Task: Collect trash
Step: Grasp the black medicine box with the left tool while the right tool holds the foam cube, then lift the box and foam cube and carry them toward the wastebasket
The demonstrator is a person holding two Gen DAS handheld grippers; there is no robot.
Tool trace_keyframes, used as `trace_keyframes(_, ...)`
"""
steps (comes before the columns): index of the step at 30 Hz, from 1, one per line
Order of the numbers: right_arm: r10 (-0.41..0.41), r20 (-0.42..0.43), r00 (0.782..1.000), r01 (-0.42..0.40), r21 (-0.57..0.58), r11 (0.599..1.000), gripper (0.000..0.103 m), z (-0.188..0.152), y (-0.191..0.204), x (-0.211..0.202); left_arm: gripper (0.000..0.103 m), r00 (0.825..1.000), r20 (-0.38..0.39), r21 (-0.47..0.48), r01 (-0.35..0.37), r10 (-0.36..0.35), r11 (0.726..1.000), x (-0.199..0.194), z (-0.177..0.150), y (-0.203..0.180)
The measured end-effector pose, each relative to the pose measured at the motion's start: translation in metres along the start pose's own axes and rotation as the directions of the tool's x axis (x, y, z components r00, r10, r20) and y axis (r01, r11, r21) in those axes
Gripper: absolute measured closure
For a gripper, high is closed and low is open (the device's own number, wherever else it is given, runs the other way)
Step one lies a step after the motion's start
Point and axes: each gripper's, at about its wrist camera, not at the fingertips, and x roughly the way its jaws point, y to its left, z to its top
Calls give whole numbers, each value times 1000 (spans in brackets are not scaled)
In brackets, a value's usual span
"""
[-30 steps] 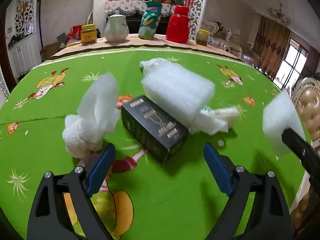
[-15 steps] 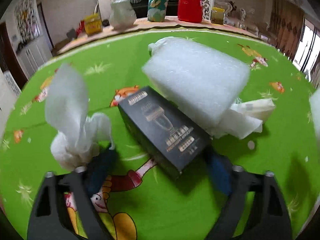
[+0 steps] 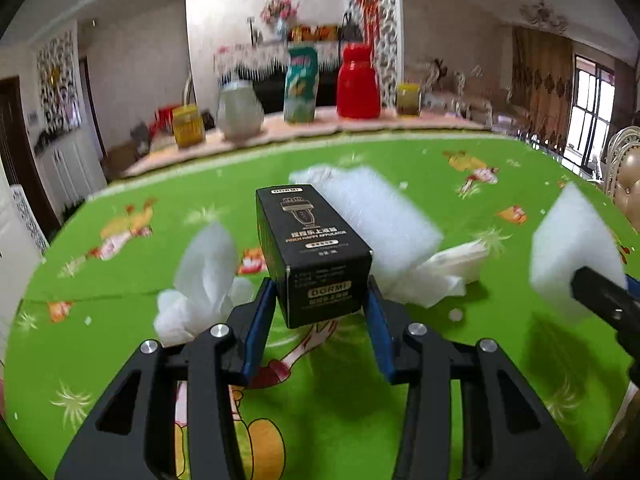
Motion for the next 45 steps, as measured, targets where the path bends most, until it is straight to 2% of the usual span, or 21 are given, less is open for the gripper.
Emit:
trace_keyframes(4, 0, 21, 1000, 0, -2, 1000, 41, 1, 1, -4, 60, 996, 90, 6, -13, 13, 1000, -20, 1, -6)
trace_keyframes(8, -11, 47, 999, 11, -8, 1000, 43, 3, 0, -9, 60, 992, 128, -4, -12, 12, 1000, -30, 1, -6)
trace_keyframes(20, -30, 101, 994, 34, -37, 999, 48, 4, 1, -13, 60, 983, 182, 21, -12, 8, 1000, -44, -4, -11)
trace_keyframes(31, -2, 130, 992, 7, -34, 999, 48, 4, 2, -20, 60, 977, 205, -15, -47, 49, 999, -77, -7, 10)
trace_keyframes(40, 83, 117, 990, -74, -76, 994, 48, 3, 28, -26, 60, 978, 188, -26, -83, 86, 996, -136, -49, 56)
trace_keyframes(45, 137, 102, 985, -123, -130, 984, 48, 1, 63, -34, 60, 975, 189, -43, -108, 114, 993, -163, -81, 84)
